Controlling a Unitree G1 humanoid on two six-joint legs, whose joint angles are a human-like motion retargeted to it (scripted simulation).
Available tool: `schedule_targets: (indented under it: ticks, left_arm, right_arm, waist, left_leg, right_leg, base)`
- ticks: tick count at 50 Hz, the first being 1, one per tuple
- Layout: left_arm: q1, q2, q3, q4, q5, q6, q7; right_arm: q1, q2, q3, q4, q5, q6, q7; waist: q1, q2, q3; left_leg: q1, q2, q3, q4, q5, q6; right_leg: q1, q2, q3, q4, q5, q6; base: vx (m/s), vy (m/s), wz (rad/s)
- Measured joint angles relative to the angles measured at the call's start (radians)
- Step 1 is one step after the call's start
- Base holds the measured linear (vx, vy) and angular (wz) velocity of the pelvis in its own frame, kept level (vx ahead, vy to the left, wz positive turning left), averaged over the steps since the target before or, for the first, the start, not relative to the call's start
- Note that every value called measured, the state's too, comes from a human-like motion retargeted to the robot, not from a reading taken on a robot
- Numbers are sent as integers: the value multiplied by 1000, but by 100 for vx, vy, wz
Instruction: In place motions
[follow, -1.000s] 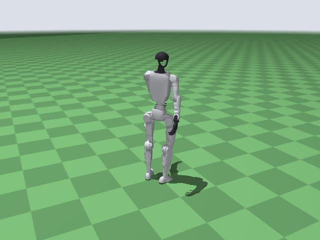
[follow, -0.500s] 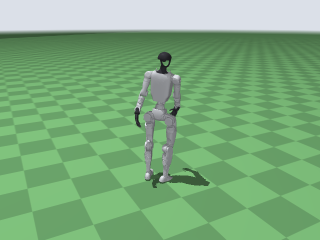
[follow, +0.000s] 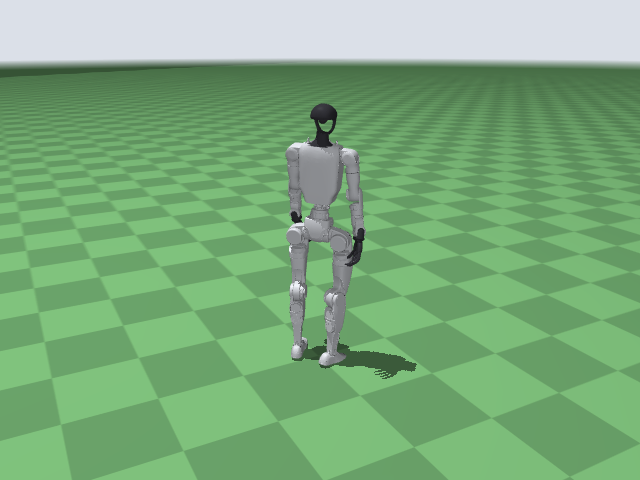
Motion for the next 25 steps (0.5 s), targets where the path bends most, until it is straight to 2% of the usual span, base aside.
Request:
schedule_targets:
  ticks: [2,5,10,14,18,20,25]
  left_arm:
    - [-81,-11,-8,-96,3,-35,-6]
    - [-175,-19,-38,-233,-1,-94,25]
    - [-227,11,-111,-399,3,-179,69]
    - [-194,24,-148,-427,39,-195,79]
    - [-123,10,-160,-303,77,-189,99]
    - [-90,-5,-148,-173,98,-174,98]
    - [6,-7,-104,224,166,-24,55]
  right_arm:
    - [80,-33,-59,20,-23,51,38]
    - [197,-82,-145,20,-41,65,44]
    - [314,-127,-232,20,51,91,-76]
    - [312,-122,-246,20,160,119,-137]
    - [224,-81,-208,20,200,98,-113]
    - [156,-60,-161,20,180,78,-60]
    - [-45,1,39,-28,97,5,42]
  waist:
    - [-9,-3,7]
    - [-17,-3,14]
    - [-22,0,18]
    - [-14,8,20]
    - [-10,21,15]
    - [-6,27,12]
    - [19,32,6]
  left_leg:
    - [-9,-3,-15,2,3,1]
    - [-17,-6,-24,3,5,2]
    - [-15,-8,-20,4,-2,4]
    - [-7,-7,-11,2,-10,7]
    - [-1,-4,-3,1,-17,9]
    - [2,-2,2,0,-19,9]
    - [21,-5,13,-5,-21,9]
  right_leg:
    - [3,-2,-11,-2,-3,-1]
    - [4,-4,-18,-3,-7,-3]
    - [3,-6,-9,-3,-7,-10]
    - [0,-3,8,-1,-5,-13]
    - [0,2,13,-1,-4,-13]
    - [1,3,14,-1,-3,-14]
    - [9,2,14,0,-1,-15]
  base:
    - [-1,-3,25]
    - [0,0,0]
    - [0,0,-4]
    - [0,3,-23]
    - [0,5,-9]
    - [0,7,-3]
    - [1,3,-2]
